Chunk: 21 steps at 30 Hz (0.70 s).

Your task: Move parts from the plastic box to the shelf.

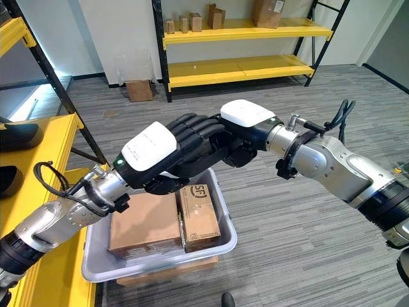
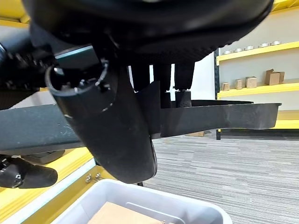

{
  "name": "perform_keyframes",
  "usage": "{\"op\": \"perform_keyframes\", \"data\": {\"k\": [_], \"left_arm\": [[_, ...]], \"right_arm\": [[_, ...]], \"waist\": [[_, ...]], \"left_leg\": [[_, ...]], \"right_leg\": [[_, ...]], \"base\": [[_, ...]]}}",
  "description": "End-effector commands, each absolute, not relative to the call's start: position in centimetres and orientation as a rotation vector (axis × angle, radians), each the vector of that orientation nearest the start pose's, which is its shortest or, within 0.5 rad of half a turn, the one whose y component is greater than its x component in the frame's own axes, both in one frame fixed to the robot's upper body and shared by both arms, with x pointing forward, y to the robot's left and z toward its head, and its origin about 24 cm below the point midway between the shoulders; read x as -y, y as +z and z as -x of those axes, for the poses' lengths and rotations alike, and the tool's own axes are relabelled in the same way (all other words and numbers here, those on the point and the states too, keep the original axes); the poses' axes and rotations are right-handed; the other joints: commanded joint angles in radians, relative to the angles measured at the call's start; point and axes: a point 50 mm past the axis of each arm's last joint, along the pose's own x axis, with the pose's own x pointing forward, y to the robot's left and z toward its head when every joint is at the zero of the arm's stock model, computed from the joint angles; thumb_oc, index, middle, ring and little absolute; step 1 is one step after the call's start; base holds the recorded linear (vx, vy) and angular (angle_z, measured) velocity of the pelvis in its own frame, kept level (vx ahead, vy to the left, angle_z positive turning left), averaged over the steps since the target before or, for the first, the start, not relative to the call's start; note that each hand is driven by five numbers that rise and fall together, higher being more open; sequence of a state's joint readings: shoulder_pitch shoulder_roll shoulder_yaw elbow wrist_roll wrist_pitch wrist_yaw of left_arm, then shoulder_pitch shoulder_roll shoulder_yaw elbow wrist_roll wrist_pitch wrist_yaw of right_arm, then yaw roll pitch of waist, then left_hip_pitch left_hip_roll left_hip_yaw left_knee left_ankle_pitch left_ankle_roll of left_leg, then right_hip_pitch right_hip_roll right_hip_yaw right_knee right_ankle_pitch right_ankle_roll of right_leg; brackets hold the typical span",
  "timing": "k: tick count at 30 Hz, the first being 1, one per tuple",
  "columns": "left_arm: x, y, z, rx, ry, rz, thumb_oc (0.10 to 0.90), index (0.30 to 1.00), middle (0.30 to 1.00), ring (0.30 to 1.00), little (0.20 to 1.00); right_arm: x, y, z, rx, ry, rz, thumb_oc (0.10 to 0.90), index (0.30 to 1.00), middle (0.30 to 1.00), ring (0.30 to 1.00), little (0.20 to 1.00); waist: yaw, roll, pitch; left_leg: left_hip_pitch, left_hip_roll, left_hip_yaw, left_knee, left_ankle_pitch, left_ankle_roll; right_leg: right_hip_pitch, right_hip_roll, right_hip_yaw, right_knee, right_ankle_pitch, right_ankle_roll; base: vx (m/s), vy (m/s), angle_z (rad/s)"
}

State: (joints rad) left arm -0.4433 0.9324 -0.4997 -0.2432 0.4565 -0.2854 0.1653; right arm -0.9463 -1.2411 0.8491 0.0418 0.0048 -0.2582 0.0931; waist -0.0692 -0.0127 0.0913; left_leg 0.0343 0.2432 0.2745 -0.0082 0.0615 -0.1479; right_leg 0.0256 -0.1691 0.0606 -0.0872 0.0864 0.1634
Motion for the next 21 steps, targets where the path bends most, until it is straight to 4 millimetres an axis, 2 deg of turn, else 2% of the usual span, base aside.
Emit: {"op": "perform_keyframes", "data": {"k": [1, 7, 14, 21], "left_arm": [[-15.3, 21.5, -26.1, 1.017, -0.321, -1.312, 0.900, 1.000, 1.000, 1.000, 1.000], [-16.1, 20.7, -26.2, 0.969, -0.311, -1.334, 0.900, 1.000, 1.000, 1.000, 1.000], [-15.9, 19.6, -26.7, 0.932, -0.311, -1.313, 0.900, 1.000, 1.000, 1.000, 1.000], [-15.4, 19.8, -26.9, 0.953, -0.317, -1.313, 0.900, 1.000, 1.000, 1.000, 1.000]], "right_arm": [[18.7, 31.0, -29.8, 0.766, 0.395, 1.345, 0.400, 0.300, 0.300, 0.300, 0.300], [18.9, 30.7, -29.6, 0.758, 0.398, 1.333, 0.400, 0.300, 0.300, 0.300, 0.300], [18.8, 30.6, -29.5, 0.767, 0.403, 1.324, 0.400, 0.300, 0.300, 0.300, 0.300], [18.6, 30.7, -29.5, 0.777, 0.406, 1.322, 0.400, 0.300, 0.300, 0.300, 0.300]], "waist": [[0.014, -0.033, -0.082], [0.013, -0.039, -0.083], [0.008, -0.042, -0.083], [0.005, -0.040, -0.081]], "left_leg": [[-0.131, 0.086, -0.040, -0.026, 0.140, -0.034], [-0.134, 0.086, -0.039, -0.022, 0.138, -0.033], [-0.131, 0.090, -0.034, -0.022, 0.140, -0.034], [-0.129, 0.092, -0.032, -0.023, 0.141, -0.035]], "right_leg": [[0.206, -0.005, -0.069, 0.000, -0.223, -0.008], [0.205, -0.006, -0.066, 0.000, -0.223, -0.008], [0.205, -0.002, -0.064, 0.000, -0.223, -0.010], [0.205, 0.000, -0.063, 0.000, -0.224, -0.012]], "base": [[0.00, 0.000, 0.00], [0.00, 0.000, 0.00], [0.00, 0.000, 0.00], [0.00, 0.000, 0.00]]}}
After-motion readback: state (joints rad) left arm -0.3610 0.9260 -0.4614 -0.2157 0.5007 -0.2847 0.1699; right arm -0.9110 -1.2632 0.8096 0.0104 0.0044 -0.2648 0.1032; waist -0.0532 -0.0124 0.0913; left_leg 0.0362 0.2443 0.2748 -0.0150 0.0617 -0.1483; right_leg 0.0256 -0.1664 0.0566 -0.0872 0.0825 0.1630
